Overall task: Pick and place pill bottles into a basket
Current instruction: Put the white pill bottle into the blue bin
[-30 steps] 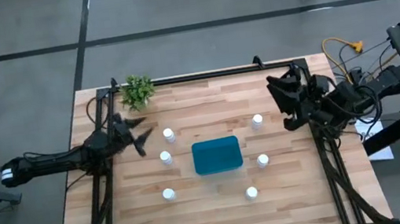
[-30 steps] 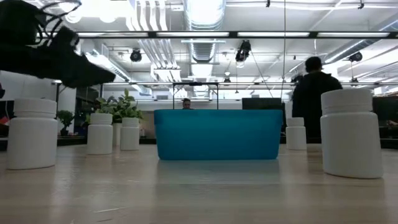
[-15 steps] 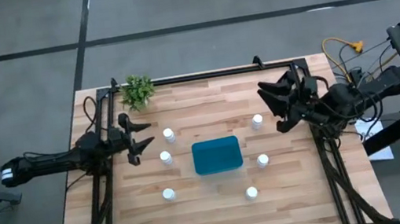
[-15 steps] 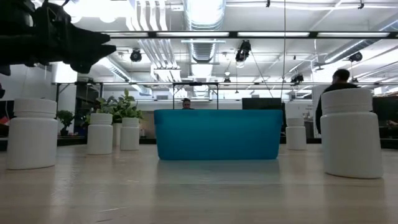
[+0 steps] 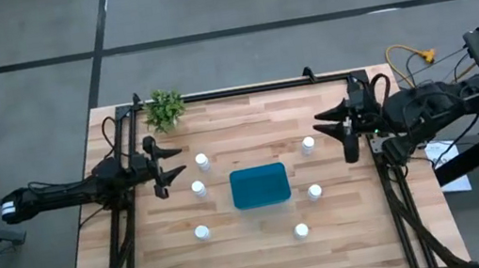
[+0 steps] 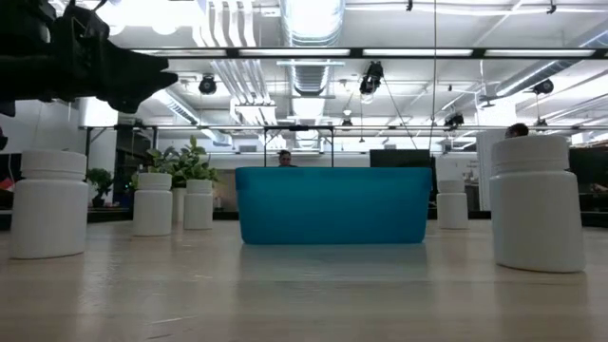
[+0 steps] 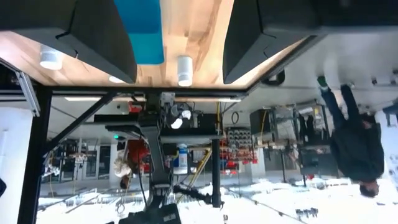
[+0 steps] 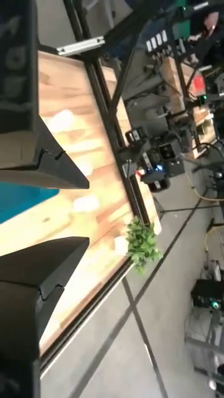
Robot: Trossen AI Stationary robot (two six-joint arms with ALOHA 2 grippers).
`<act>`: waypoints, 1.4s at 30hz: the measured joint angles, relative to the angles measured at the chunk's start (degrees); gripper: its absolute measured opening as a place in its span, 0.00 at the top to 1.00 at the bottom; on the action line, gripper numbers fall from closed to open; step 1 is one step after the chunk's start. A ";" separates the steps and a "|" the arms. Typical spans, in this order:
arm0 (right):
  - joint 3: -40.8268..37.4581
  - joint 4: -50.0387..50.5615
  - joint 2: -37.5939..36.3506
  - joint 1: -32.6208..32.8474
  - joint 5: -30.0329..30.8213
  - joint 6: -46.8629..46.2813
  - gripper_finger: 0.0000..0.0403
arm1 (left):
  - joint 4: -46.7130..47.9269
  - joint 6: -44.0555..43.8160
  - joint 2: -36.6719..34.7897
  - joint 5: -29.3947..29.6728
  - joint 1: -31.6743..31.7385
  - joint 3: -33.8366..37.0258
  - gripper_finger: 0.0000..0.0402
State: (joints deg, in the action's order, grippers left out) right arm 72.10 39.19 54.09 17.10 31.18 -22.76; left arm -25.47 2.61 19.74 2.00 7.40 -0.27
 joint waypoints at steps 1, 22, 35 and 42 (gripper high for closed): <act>0.42 0.07 0.02 0.00 -0.27 0.05 0.68 | -0.05 0.36 -0.02 0.00 0.00 0.00 0.45; 4.36 15.72 8.83 -0.02 -23.37 3.55 0.68 | -0.01 0.79 -0.65 -0.07 0.00 0.00 0.45; 12.11 28.47 17.39 -0.26 -24.86 8.81 0.60 | -0.01 0.79 -0.65 -0.07 0.00 0.00 0.45; 14.65 32.53 22.01 -0.26 -28.28 11.88 0.46 | 0.00 0.79 -0.65 -0.08 0.00 0.00 0.45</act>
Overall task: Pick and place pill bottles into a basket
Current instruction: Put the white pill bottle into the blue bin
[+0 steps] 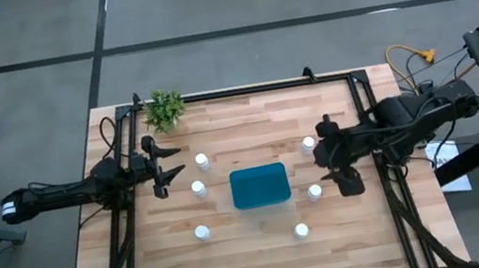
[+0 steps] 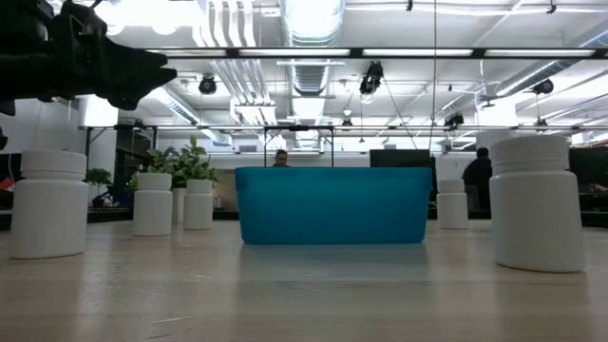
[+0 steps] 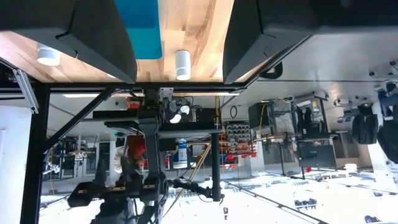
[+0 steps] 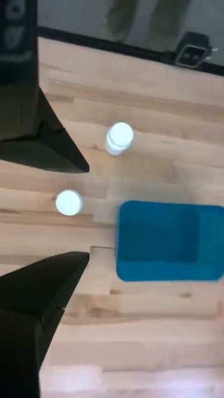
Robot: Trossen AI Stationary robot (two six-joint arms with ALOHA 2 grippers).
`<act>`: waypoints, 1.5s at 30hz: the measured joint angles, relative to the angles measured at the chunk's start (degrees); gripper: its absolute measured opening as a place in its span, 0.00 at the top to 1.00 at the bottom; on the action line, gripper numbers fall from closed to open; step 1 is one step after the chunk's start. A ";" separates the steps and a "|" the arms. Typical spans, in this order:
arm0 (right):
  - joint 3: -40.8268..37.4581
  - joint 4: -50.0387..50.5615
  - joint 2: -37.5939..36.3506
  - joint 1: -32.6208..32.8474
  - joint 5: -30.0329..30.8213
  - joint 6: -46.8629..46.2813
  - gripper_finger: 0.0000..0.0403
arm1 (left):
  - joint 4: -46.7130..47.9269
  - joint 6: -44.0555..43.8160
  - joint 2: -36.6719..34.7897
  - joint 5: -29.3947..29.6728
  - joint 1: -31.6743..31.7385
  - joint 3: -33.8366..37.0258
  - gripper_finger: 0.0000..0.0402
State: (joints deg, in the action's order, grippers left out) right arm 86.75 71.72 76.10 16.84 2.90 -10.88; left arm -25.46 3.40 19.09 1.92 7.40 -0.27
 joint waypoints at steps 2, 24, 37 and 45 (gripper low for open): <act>0.06 0.19 1.19 0.02 -0.23 0.84 0.43 | 0.01 0.00 0.00 0.00 0.00 0.00 0.45; -4.72 2.34 10.02 0.02 -0.91 4.46 0.40 | 0.01 0.00 0.00 0.00 0.00 0.00 0.45; -19.65 -10.53 9.24 0.07 -6.14 2.05 0.41 | 0.02 0.02 0.00 0.00 0.00 0.00 0.45; -26.11 -16.50 9.24 0.02 -6.08 2.17 0.41 | 0.01 0.02 0.00 0.01 0.00 0.00 0.45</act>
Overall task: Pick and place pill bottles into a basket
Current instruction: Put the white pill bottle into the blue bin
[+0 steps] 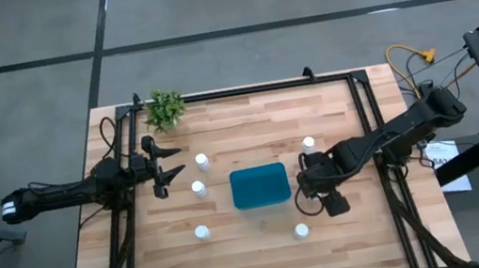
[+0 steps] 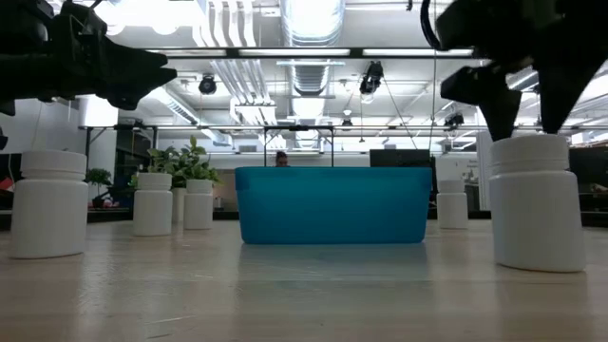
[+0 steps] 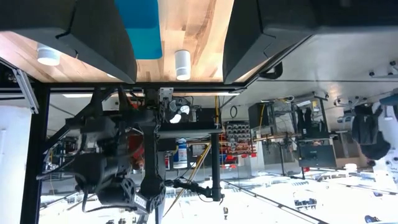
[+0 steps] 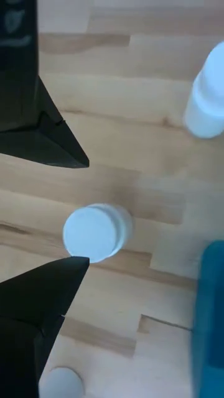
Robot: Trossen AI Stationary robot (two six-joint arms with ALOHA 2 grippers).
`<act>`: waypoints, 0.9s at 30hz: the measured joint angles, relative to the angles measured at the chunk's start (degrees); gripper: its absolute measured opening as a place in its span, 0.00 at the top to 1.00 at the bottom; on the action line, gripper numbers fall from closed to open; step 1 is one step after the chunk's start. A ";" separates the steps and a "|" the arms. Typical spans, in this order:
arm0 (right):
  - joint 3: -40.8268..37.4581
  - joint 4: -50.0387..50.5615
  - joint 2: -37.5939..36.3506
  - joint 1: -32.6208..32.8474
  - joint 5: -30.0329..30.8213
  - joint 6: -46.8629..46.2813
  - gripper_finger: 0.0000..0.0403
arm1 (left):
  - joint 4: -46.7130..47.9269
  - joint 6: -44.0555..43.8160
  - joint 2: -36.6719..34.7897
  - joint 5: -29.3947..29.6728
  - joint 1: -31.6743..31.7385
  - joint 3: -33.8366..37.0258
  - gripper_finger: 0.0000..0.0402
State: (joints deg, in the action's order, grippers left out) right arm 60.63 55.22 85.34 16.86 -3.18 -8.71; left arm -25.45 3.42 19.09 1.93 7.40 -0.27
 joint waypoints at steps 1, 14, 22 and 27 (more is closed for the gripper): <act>-0.65 -0.38 0.00 -0.02 0.09 -0.04 0.41 | 0.00 -0.02 0.00 0.00 0.00 0.00 0.45; -3.07 -3.63 -0.09 -2.62 0.33 1.68 0.41 | 0.00 0.00 0.00 -0.02 0.00 0.00 0.45; -3.52 -6.23 -0.03 -2.94 0.30 3.50 0.41 | 0.02 0.00 0.00 -0.01 0.00 0.00 0.45; -4.61 -7.40 0.00 -3.17 0.30 5.24 0.41 | 0.00 -0.02 0.00 0.00 0.01 0.00 0.45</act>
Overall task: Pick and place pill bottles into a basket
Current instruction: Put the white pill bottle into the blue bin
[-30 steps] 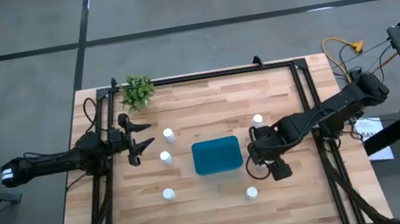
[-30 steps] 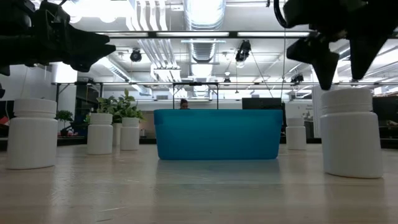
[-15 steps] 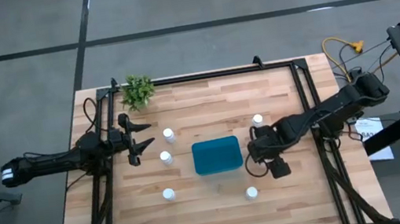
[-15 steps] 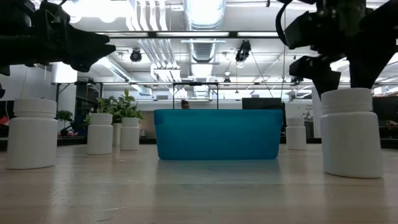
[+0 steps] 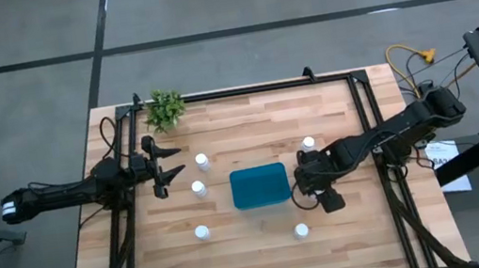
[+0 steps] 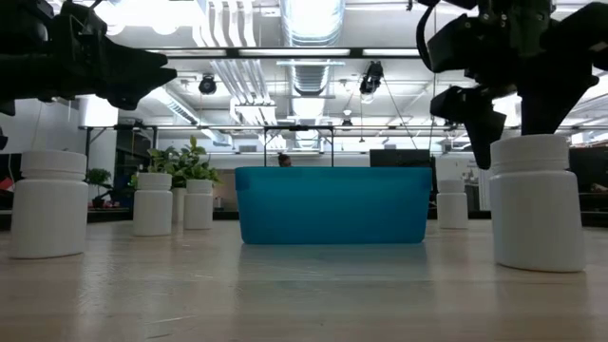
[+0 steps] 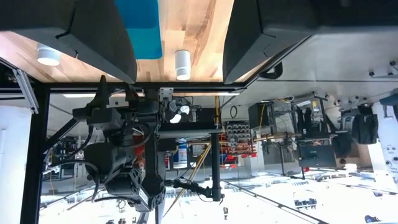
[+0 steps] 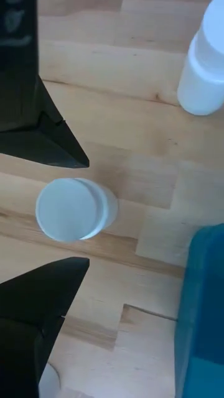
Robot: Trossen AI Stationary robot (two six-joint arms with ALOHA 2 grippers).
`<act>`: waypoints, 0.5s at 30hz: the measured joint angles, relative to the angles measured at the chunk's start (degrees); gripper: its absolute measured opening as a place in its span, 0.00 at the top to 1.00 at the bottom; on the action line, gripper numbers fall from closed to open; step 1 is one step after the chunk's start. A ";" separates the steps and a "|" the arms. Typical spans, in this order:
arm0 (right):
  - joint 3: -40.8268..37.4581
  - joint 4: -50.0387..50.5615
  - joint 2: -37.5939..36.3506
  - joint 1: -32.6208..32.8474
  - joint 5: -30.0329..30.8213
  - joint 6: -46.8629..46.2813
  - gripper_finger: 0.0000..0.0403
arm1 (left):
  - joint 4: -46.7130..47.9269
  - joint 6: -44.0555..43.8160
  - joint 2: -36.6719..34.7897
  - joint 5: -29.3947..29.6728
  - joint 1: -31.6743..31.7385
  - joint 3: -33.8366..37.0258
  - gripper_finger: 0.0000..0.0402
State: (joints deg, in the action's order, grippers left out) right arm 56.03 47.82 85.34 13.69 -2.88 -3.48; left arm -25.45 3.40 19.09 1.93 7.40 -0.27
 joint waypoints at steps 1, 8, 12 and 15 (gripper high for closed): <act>-0.36 -0.32 0.00 -0.11 -0.04 0.01 0.41 | 0.01 0.02 0.00 0.00 -0.01 0.00 0.45; -2.17 -2.47 0.02 -0.48 -0.05 -0.39 0.42 | 0.00 0.00 0.00 0.01 0.00 0.00 0.45; -2.73 -2.76 0.04 -0.48 -0.04 -0.44 0.42 | 0.00 0.01 0.00 -0.01 0.01 0.00 0.45; -2.73 -3.83 0.04 -0.48 -0.06 -0.38 0.42 | 0.00 0.00 0.00 -0.01 0.01 0.00 0.45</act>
State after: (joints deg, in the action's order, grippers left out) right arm 53.30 43.99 85.38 13.21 -2.94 -3.86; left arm -25.45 3.40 19.09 1.91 7.42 -0.27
